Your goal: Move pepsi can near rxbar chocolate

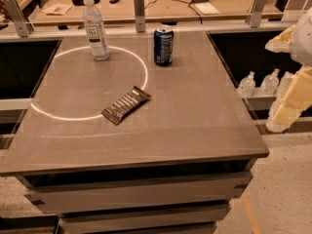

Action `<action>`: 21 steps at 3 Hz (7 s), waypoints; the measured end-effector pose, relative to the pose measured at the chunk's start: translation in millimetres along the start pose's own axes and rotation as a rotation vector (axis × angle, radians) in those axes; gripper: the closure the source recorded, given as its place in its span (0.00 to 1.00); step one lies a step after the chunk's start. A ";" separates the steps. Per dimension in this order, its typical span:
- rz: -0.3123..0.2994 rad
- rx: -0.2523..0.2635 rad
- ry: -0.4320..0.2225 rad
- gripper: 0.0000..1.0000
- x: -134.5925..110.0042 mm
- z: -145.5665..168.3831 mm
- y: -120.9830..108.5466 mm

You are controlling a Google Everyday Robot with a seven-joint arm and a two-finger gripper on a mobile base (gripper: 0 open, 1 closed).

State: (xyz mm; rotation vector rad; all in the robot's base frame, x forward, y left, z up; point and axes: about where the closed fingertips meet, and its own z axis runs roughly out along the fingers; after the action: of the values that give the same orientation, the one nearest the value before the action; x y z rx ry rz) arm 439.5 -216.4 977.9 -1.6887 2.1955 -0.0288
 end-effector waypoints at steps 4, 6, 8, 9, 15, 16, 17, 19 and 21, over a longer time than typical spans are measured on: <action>0.024 0.082 -0.855 0.00 17.4 12.9 -15.9; 0.073 0.076 -0.997 0.00 3.6 3.7 -17.5; 0.169 -0.009 -1.144 0.00 -43.7 34.6 -70.5; 0.117 0.006 -1.153 0.00 -67.4 43.9 -102.5; 0.134 0.070 -1.040 0.00 -120.3 129.9 -174.9; 0.096 0.066 -1.034 0.00 -138.6 145.7 -184.0; 0.168 0.058 -1.045 0.00 -156.3 170.9 -198.1; 0.218 0.060 -1.049 0.00 -179.5 198.7 -213.9; 0.273 0.049 -1.057 0.00 -205.4 226.1 -233.0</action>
Offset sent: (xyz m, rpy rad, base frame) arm 0.0007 -0.0106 0.0164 0.8444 -0.2762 0.1889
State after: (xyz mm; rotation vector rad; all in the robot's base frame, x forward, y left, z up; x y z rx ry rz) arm 767.8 -43.1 879.2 -0.9684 1.5296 0.7017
